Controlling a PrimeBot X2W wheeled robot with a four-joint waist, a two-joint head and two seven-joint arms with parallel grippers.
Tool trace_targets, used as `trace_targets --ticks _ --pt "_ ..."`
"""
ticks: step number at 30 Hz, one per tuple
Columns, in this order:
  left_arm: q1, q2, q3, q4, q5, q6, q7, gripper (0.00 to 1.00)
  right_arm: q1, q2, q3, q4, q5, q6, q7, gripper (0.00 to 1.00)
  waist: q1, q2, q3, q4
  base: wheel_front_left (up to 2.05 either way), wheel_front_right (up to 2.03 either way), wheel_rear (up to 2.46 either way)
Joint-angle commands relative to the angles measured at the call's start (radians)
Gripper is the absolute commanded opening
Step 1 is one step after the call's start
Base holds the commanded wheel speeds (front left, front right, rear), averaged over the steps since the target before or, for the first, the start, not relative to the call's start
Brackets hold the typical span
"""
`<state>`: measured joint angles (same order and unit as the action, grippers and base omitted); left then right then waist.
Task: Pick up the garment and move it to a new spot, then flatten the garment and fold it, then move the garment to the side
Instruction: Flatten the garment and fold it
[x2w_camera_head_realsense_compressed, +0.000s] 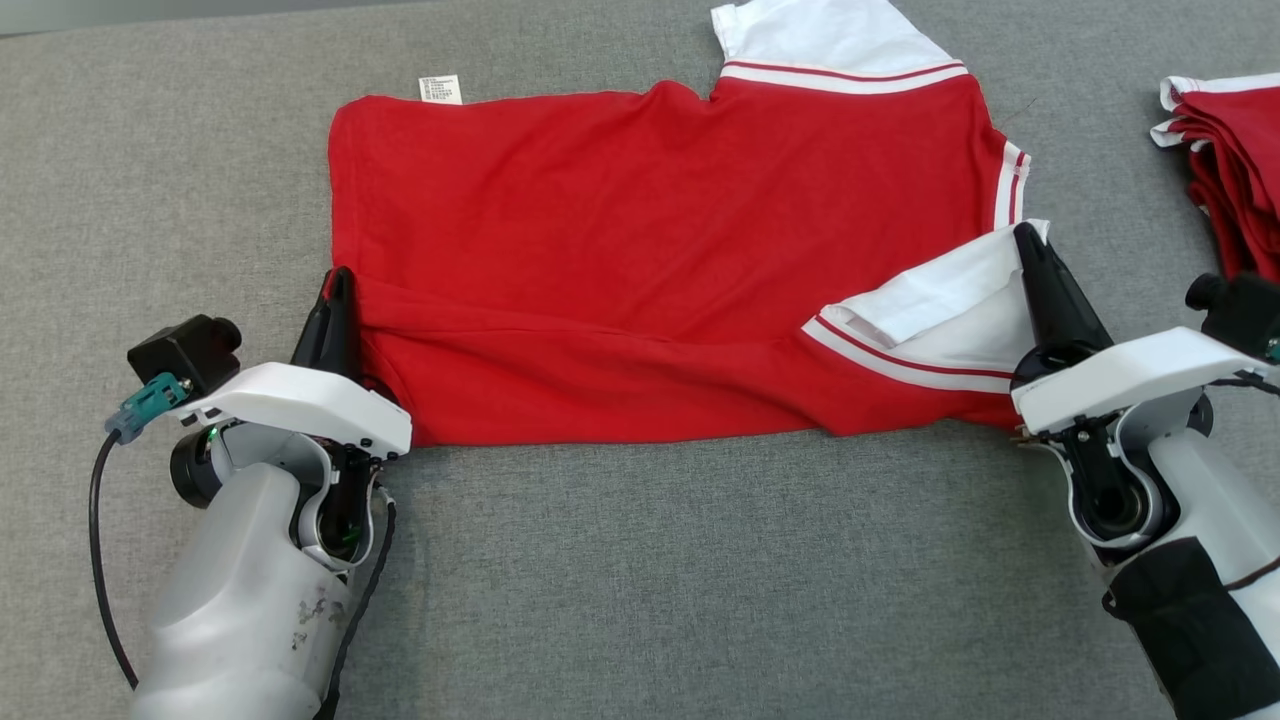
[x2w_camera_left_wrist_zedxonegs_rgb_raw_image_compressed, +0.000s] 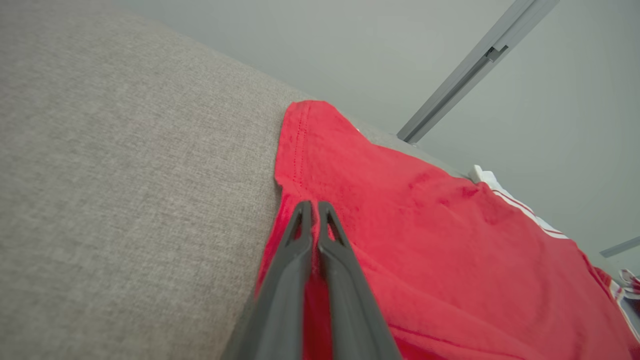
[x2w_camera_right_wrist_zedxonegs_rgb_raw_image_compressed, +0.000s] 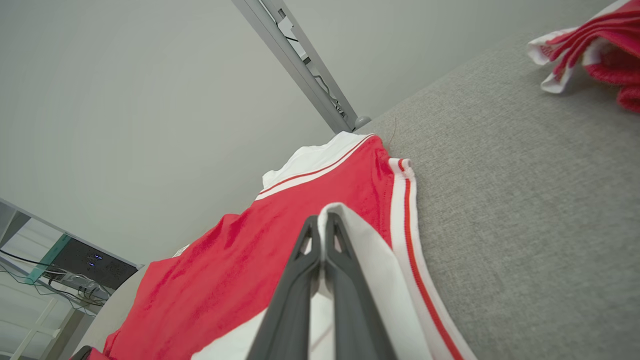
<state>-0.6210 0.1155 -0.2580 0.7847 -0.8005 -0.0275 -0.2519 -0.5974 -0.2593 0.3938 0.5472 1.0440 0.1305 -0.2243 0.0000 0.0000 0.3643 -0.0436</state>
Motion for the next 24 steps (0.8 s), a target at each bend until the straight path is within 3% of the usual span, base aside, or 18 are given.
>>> trace_targets --ticks 1,2,3,4,5,6,7,8,18,24 --pt "-0.023 0.003 -0.002 0.015 0.012 -0.013 -0.005 0.0 -0.027 -0.007 0.009 0.024 0.009 0.0 -0.012 0.0 0.0 0.0 -0.001 0.002 0.0 0.0 0.0" --pt "-0.029 0.002 -0.002 0.021 0.012 -0.017 -0.007 0.0 -0.036 -0.007 0.014 0.036 0.013 0.0 -0.017 0.04 0.0 0.0 -0.001 0.003 0.0 0.0 0.0" --pt "-0.033 0.001 -0.002 0.027 0.014 -0.019 -0.008 0.0 -0.044 -0.006 0.019 0.047 0.017 0.0 -0.017 0.23 0.0 0.0 -0.002 0.004 0.0 0.0 0.0" --pt "-0.036 0.0 -0.004 0.033 0.017 -0.025 -0.009 0.13 -0.055 -0.006 0.024 0.059 0.021 0.0 -0.021 0.44 0.0 0.0 -0.003 0.005 0.0 0.0 0.0" --pt "-0.04 0.0 -0.005 0.039 0.019 -0.027 -0.009 0.3 -0.064 -0.007 0.031 0.069 0.022 0.0 -0.023 0.78 0.0 0.0 -0.004 0.006 0.0 0.0 0.0" --pt "-0.044 -0.001 -0.01 0.046 0.022 -0.032 -0.01 0.48 -0.074 -0.008 0.038 0.079 0.025 0.0 -0.025 1.0 0.0 0.0 -0.006 0.007 0.0 0.0 0.0" --pt "-0.049 -0.002 -0.017 0.05 0.029 -0.036 -0.01 0.87 -0.084 -0.008 0.046 0.09 0.028 0.0 -0.027 1.0 0.0 0.0 -0.008 0.008 0.0 0.0 0.0" --pt "-0.053 -0.003 -0.021 0.053 0.03 -0.038 -0.01 1.0 -0.093 -0.007 0.053 0.1 0.032 0.0 -0.025 1.0 0.0 0.0 -0.009 0.009 0.0 0.0 0.0" --pt "0.004 0.013 -0.015 0.005 0.034 -0.061 -0.013 1.0 -0.137 -0.042 0.077 0.126 -0.006 0.0 -0.042 1.0 0.0 0.0 -0.045 0.017 0.0 0.0 0.0" --pt "0.115 0.036 0.013 -0.096 0.029 -0.046 -0.013 1.0 -0.068 -0.062 -0.038 0.062 -0.176 0.0 -0.042 1.0 0.0 0.0 -0.084 0.022 0.0 0.0 0.0"
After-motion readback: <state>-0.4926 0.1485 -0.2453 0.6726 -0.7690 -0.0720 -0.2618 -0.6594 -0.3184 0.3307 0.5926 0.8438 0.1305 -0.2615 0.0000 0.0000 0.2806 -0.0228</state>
